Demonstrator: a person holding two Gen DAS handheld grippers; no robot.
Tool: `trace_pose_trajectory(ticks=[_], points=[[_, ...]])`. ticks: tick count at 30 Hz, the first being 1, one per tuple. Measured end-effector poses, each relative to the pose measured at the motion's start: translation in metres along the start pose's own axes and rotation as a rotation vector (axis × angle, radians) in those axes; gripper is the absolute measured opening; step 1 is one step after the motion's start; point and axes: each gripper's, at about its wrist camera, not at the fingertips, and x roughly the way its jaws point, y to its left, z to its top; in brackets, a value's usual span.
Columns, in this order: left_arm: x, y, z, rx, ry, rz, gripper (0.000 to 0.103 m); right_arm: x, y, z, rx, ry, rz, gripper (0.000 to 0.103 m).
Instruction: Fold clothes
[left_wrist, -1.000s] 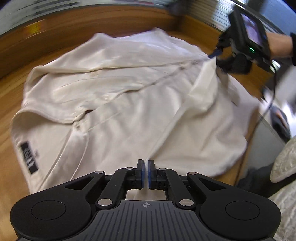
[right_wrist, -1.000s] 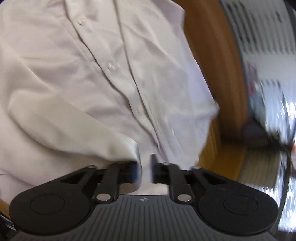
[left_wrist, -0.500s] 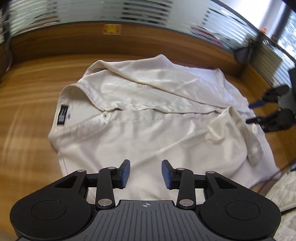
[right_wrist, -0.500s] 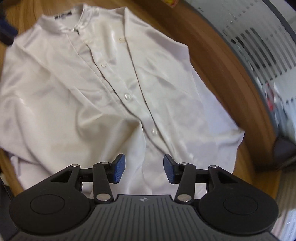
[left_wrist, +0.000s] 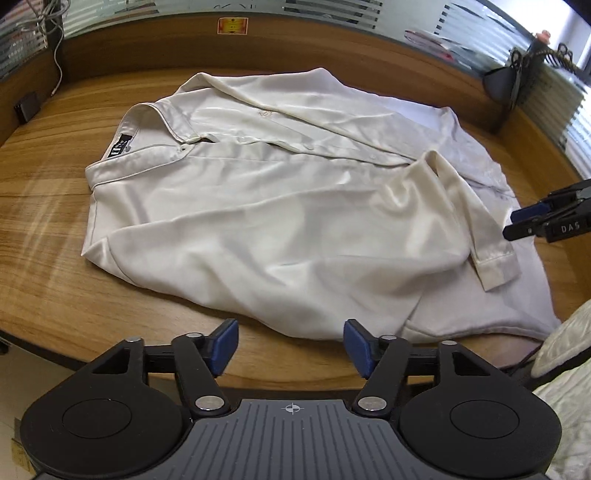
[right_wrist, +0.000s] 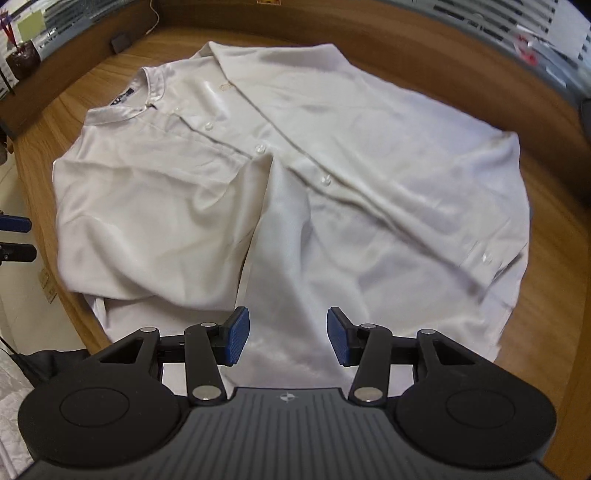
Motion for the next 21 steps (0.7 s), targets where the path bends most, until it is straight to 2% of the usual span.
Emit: trace_pose_trajectory(ticks=[3, 6, 12, 15, 19, 20, 21], points=[[0.005, -0.013, -0.005, 0.007, 0.003, 0.019, 0.071, 0.008, 0.012, -0.010, -0.087, 0.004, -0.008, 0.055], [0.009, -0.026, -0.006, 0.042, 0.001, 0.044, 0.073, 0.012, 0.028, -0.020, -0.238, 0.001, -0.026, 0.059], [0.010, -0.040, -0.002, 0.058, -0.006, 0.086, 0.078, 0.019, 0.047, -0.031, -0.480, -0.020, -0.040, 0.059], [0.008, -0.041, 0.002, 0.062, -0.008, 0.094, 0.080, 0.024, 0.051, -0.034, -0.554, -0.012, -0.028, 0.059], [0.007, -0.041, 0.006, 0.057, 0.000, 0.112, 0.081, 0.031, 0.049, -0.038, -0.592, -0.012, -0.009, 0.059], [0.006, -0.041, 0.007, 0.056, 0.001, 0.117, 0.081, 0.031, 0.047, -0.038, -0.584, -0.019, 0.008, 0.049], [0.006, -0.040, 0.007, 0.054, 0.001, 0.122, 0.081, 0.031, 0.044, -0.037, -0.567, -0.023, 0.019, 0.027]])
